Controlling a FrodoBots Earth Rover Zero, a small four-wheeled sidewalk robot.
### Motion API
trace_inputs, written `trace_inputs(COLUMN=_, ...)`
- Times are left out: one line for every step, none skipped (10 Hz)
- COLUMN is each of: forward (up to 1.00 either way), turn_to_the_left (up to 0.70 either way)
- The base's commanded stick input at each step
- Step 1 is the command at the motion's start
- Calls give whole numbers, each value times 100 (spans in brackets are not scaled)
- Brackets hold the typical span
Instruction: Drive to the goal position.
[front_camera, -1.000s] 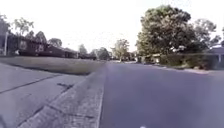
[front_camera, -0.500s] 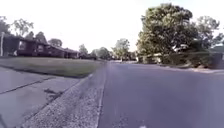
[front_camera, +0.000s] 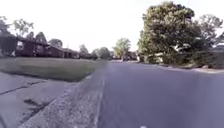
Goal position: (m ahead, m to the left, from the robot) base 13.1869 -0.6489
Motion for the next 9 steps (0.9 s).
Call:
trace_inputs(forward=97, turn_to_the_left=0)
trace_inputs(forward=98, turn_to_the_left=0)
trace_inputs(forward=97, turn_to_the_left=0)
trace_inputs(forward=98, turn_to_the_left=0)
trace_inputs(forward=97, turn_to_the_left=0)
trace_inputs(forward=98, turn_to_the_left=0)
trace_inputs(forward=97, turn_to_the_left=0)
trace_inputs(forward=97, turn_to_the_left=0)
trace_inputs(forward=97, turn_to_the_left=0)
